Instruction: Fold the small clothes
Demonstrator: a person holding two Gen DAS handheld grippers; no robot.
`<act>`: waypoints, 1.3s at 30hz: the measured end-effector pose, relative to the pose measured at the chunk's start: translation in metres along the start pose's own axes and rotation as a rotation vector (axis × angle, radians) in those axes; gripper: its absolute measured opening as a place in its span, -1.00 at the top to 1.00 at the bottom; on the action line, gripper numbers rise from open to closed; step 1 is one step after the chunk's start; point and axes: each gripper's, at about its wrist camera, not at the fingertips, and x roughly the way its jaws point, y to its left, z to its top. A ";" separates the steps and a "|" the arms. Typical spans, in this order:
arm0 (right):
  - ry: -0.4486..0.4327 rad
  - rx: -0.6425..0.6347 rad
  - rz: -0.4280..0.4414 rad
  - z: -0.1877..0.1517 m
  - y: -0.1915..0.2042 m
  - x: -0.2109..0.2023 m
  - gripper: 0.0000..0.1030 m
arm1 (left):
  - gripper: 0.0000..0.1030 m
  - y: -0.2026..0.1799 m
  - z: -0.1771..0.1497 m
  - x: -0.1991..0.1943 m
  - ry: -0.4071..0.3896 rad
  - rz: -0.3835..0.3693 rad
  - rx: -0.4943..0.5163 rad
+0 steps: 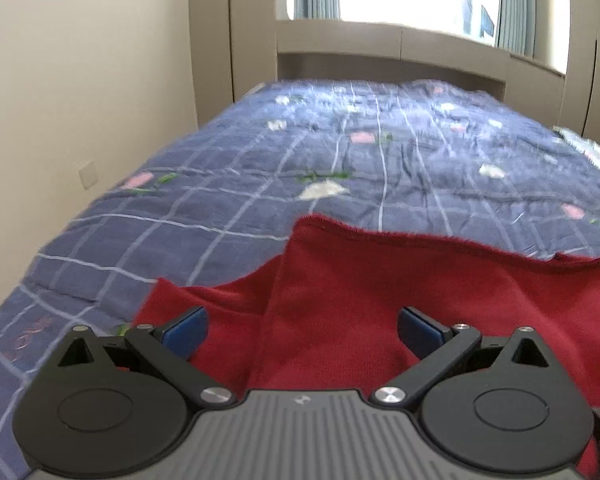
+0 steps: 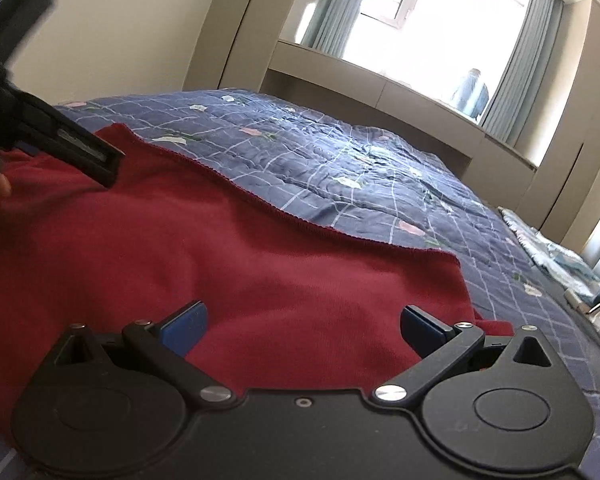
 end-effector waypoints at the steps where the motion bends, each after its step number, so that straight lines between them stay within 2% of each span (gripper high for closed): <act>1: 0.001 0.008 0.004 0.000 -0.001 0.000 -0.99 | -0.99 0.002 -0.002 -0.011 -0.011 0.001 -0.002; 5: 0.002 0.017 0.000 -0.001 -0.001 -0.004 -0.99 | -0.99 0.008 -0.016 -0.054 -0.026 0.041 -0.011; 10: 0.004 0.020 -0.015 -0.006 0.002 -0.018 -0.99 | -0.99 0.025 -0.044 -0.103 -0.037 0.048 -0.112; 15: 0.000 0.062 0.039 -0.018 0.002 -0.039 -0.99 | -0.99 0.049 -0.083 -0.122 -0.027 0.009 -0.281; 18: -0.008 0.039 0.045 -0.025 0.009 -0.047 -0.99 | -0.99 0.057 -0.100 -0.120 -0.022 -0.045 -0.364; 21: -0.045 -0.025 0.001 -0.030 0.022 -0.053 -0.99 | -0.99 0.056 -0.104 -0.112 -0.049 -0.093 -0.353; 25: -0.064 -0.072 -0.035 -0.032 0.031 -0.055 -0.99 | -0.99 0.049 -0.100 -0.098 -0.088 -0.106 -0.302; 30: -0.051 -0.034 0.004 -0.031 0.024 -0.052 -0.99 | -0.99 0.054 -0.106 -0.086 -0.107 -0.127 -0.347; 34: -0.036 0.000 0.039 -0.031 0.019 -0.049 -0.99 | -0.99 0.055 -0.109 -0.087 -0.117 -0.141 -0.341; 39: -0.034 -0.003 0.038 -0.031 0.022 -0.049 -0.99 | -0.99 0.052 -0.110 -0.087 -0.116 -0.132 -0.320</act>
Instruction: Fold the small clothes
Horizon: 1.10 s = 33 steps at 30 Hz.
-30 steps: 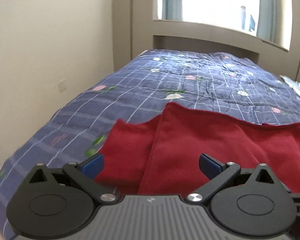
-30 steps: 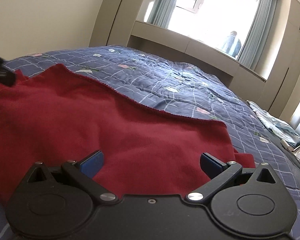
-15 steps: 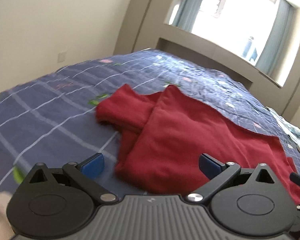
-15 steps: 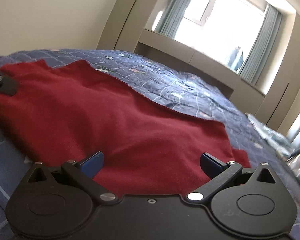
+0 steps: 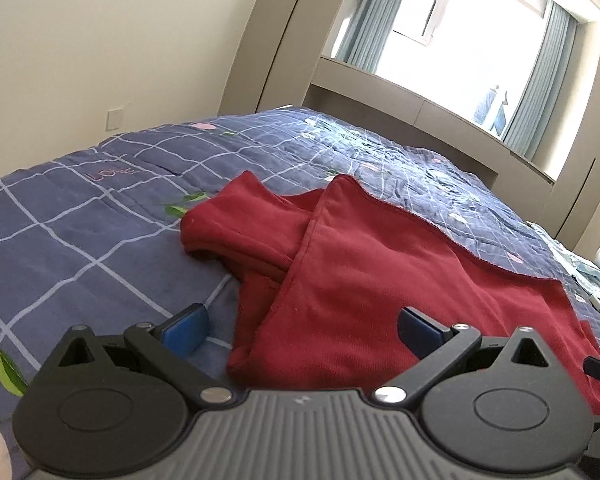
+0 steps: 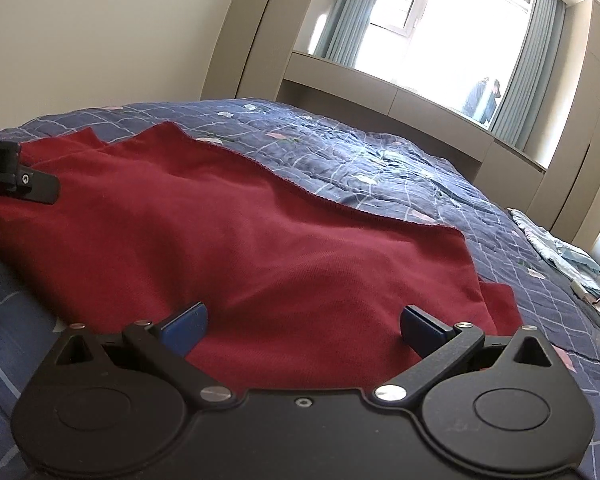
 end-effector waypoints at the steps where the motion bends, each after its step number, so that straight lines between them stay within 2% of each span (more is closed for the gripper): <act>1: 0.001 -0.001 -0.001 0.000 0.000 0.000 -0.99 | -0.99 0.001 0.000 0.000 -0.001 -0.003 -0.004; 23: 0.003 -0.002 -0.001 -0.001 0.000 0.001 -0.99 | -0.99 -0.009 -0.002 0.000 -0.006 0.046 0.021; 30: 0.017 0.025 0.034 -0.001 -0.007 0.003 -0.99 | -0.99 -0.009 -0.003 -0.002 -0.009 0.050 0.026; 33: 0.036 0.061 0.073 0.000 -0.014 0.006 -0.99 | -0.99 -0.005 -0.003 -0.006 -0.029 0.033 -0.016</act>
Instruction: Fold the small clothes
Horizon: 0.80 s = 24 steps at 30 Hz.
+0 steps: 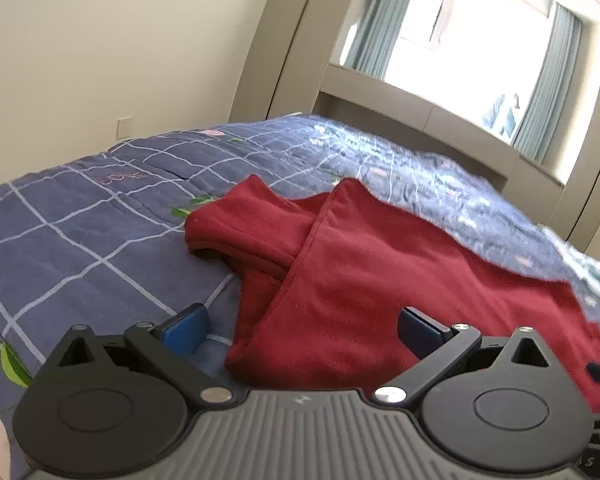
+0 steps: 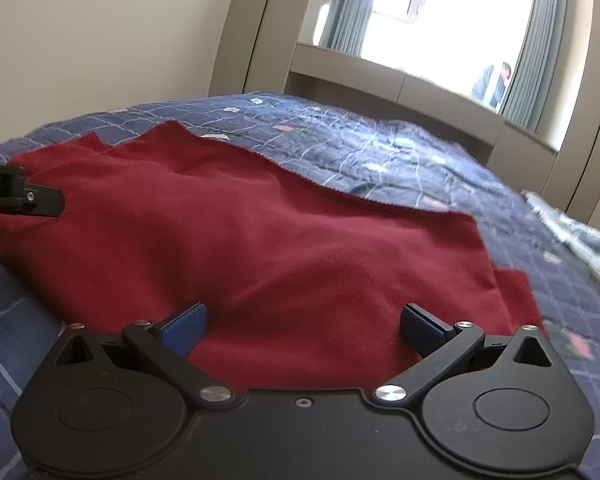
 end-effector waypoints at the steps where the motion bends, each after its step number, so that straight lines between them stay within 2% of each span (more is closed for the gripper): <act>1: 0.004 0.010 0.010 0.000 -0.002 0.001 -0.99 | -0.95 0.002 0.001 0.000 0.001 -0.005 -0.015; 5: 0.011 0.023 0.022 0.000 -0.003 0.001 -0.99 | -0.78 0.004 0.003 -0.003 -0.003 0.013 -0.057; 7: 0.011 0.020 0.021 0.000 -0.002 0.001 -0.99 | -0.58 0.003 0.004 -0.006 -0.003 0.012 -0.065; 12: 0.013 0.033 0.033 0.000 -0.004 0.002 -0.99 | -0.32 -0.001 0.005 -0.012 0.017 0.003 -0.101; 16: 0.013 0.033 0.034 0.000 -0.005 0.001 -0.99 | -0.31 0.004 0.004 -0.014 0.044 0.006 -0.180; 19: 0.013 0.033 0.034 0.000 -0.004 0.001 -0.99 | -0.48 0.010 0.006 -0.011 0.061 -0.009 -0.238; 21: 0.013 0.033 0.033 0.000 -0.005 0.001 -0.99 | -0.51 0.010 0.007 -0.009 0.064 -0.011 -0.250; 23: 0.013 0.033 0.033 0.000 -0.004 0.001 -0.99 | -0.47 0.007 0.007 -0.008 0.064 0.006 -0.260; 24: 0.013 0.032 0.033 0.000 -0.004 0.001 -0.99 | -0.36 0.005 0.008 -0.008 0.067 0.026 -0.264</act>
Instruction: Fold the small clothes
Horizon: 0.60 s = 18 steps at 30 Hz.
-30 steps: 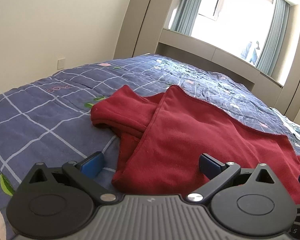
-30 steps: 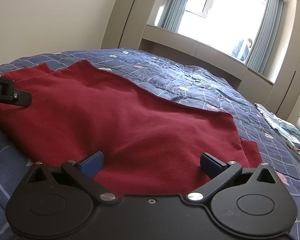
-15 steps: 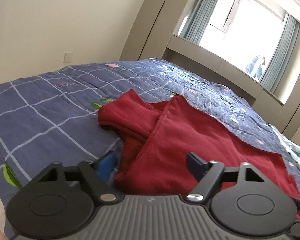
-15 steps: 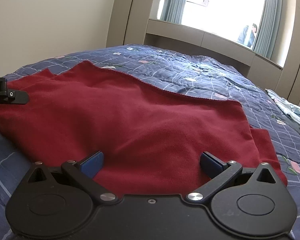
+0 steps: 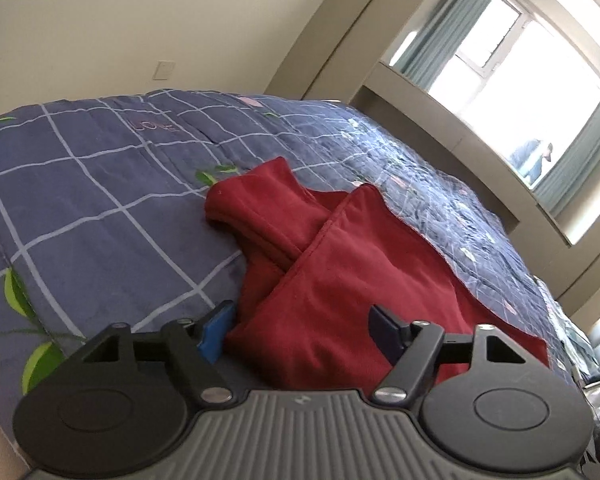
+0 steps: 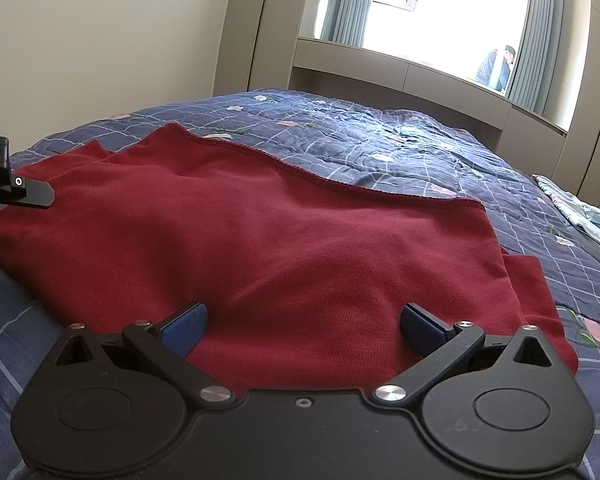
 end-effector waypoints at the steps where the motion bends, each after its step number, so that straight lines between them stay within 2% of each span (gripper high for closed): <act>1: 0.000 -0.001 0.000 0.000 -0.001 0.000 -0.99 | -0.14 -0.002 0.001 0.000 0.000 0.029 -0.007; 2: 0.000 -0.001 -0.001 0.000 0.000 0.000 -0.99 | 0.00 -0.003 0.002 0.000 0.002 0.056 -0.009; 3: 0.000 -0.002 -0.002 0.000 0.000 0.000 -0.99 | 0.34 -0.005 0.002 0.000 0.001 0.085 -0.003; 4: -0.001 -0.002 -0.001 0.000 0.000 0.000 -0.99 | 0.48 -0.007 0.002 0.000 0.001 0.096 0.010; 8: -0.001 -0.001 0.000 0.000 0.000 0.000 -0.99 | 0.49 -0.007 0.002 0.002 -0.003 0.078 0.009; 11: 0.000 -0.001 0.000 0.000 0.000 0.000 -0.99 | 0.24 -0.002 0.003 0.004 0.005 0.048 -0.042; 14: -0.001 -0.001 -0.001 0.000 0.000 0.000 -0.99 | 0.23 0.003 0.005 0.007 0.009 0.029 -0.094; 15: -0.001 -0.001 -0.001 0.000 0.000 0.000 -0.99 | 0.28 0.004 0.006 0.008 0.012 0.031 -0.100; 16: -0.001 -0.001 -0.001 0.000 0.000 0.000 -0.99 | 0.46 0.003 0.007 0.009 0.011 0.042 -0.106; 18: -0.001 0.000 0.000 0.000 0.000 0.000 -0.99 | 0.63 0.002 0.009 0.009 0.012 0.040 -0.110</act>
